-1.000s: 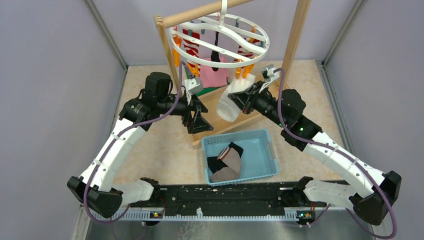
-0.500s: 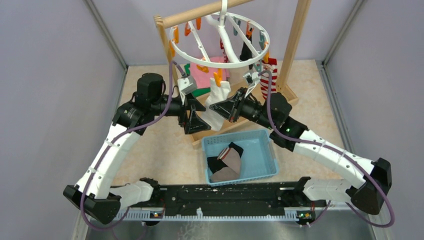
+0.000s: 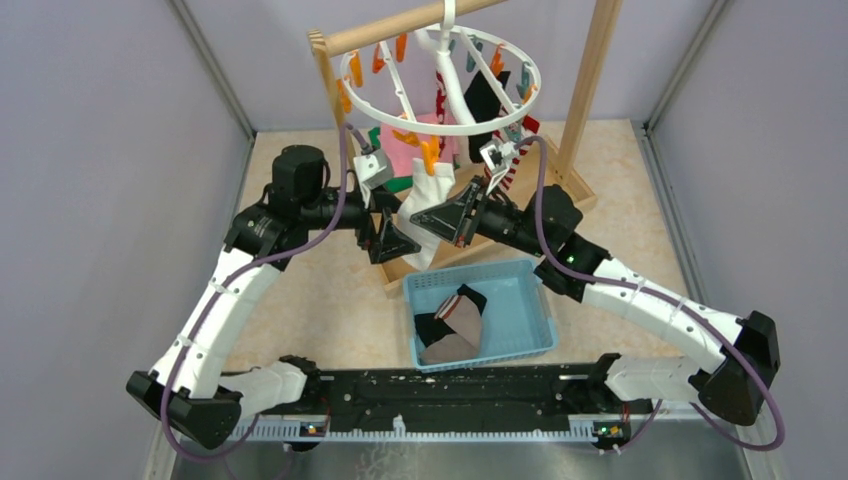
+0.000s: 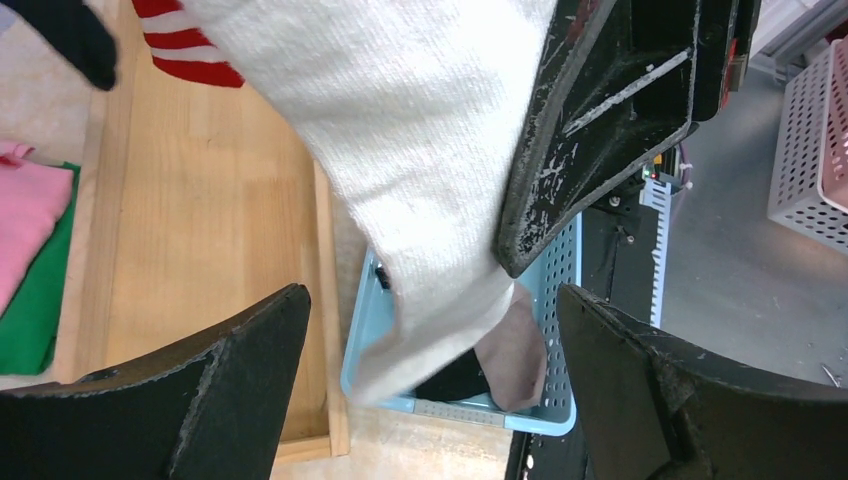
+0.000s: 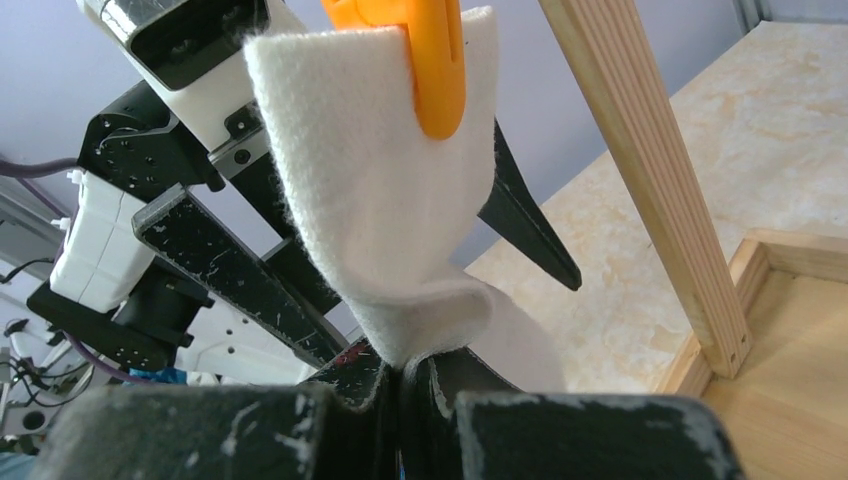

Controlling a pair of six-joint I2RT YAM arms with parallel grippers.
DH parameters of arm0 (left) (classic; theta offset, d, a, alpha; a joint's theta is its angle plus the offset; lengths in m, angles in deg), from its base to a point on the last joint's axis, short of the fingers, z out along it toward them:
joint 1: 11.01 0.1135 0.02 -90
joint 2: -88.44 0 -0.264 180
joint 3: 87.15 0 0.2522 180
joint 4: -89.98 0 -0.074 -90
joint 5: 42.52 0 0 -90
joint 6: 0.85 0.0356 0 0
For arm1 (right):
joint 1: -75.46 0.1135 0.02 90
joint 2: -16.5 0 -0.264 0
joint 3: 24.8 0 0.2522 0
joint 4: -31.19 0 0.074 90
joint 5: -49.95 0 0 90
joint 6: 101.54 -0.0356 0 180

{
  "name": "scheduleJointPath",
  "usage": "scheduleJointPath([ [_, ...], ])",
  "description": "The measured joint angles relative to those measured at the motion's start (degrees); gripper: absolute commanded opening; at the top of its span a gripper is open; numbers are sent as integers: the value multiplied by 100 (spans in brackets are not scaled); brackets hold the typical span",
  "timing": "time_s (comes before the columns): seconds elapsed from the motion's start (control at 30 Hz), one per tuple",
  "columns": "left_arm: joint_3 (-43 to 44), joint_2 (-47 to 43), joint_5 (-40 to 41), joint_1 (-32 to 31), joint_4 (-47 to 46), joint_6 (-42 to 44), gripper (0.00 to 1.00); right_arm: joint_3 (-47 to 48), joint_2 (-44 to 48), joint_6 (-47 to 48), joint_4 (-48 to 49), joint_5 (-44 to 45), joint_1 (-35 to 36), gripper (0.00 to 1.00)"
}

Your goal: Remove the socks clipped to the hanger

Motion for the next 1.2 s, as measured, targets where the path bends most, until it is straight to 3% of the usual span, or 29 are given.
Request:
scheduleJointPath([
  [0.23, -7, -219, 74, 90, 15, 44, 99, 0, -2, -39, -44, -96, 2, 0],
  [0.27, -7, -238, 33, 103, 24, 48, 95, 0, -2, -61, -44, -109, 2, 0],
  [0.33, -7, -245, -111, 122, 39, 44, 82, 0, -2, -96, -42, -131, 2, 0],
  [0.4, -7, -219, -315, 127, 35, -17, 62, 0, -9, -175, -15, -157, 2, 4],
  [0.57, -7, -59, -673, 127, 22, -142, 12, 20, -66, -343, 83, -223, 2, 20],
  [0.63, -9, -17, -713, 127, -2, -188, 0, 26, -85, -396, 105, -225, 2, 27],
  [0.77, -11, -31, -693, 127, -98, -284, 0, 153, -114, -442, 50, -199, 2, 57],
  [0.9, -118, -98, -605, 127, -249, -358, 0, 490, -98, -192, -450, 321, 15, 71],
  [1.2, -328, -186, -533, 127, -354, -452, 0, 1491, -7, 713, -1342, 1534, 81, 77],
])
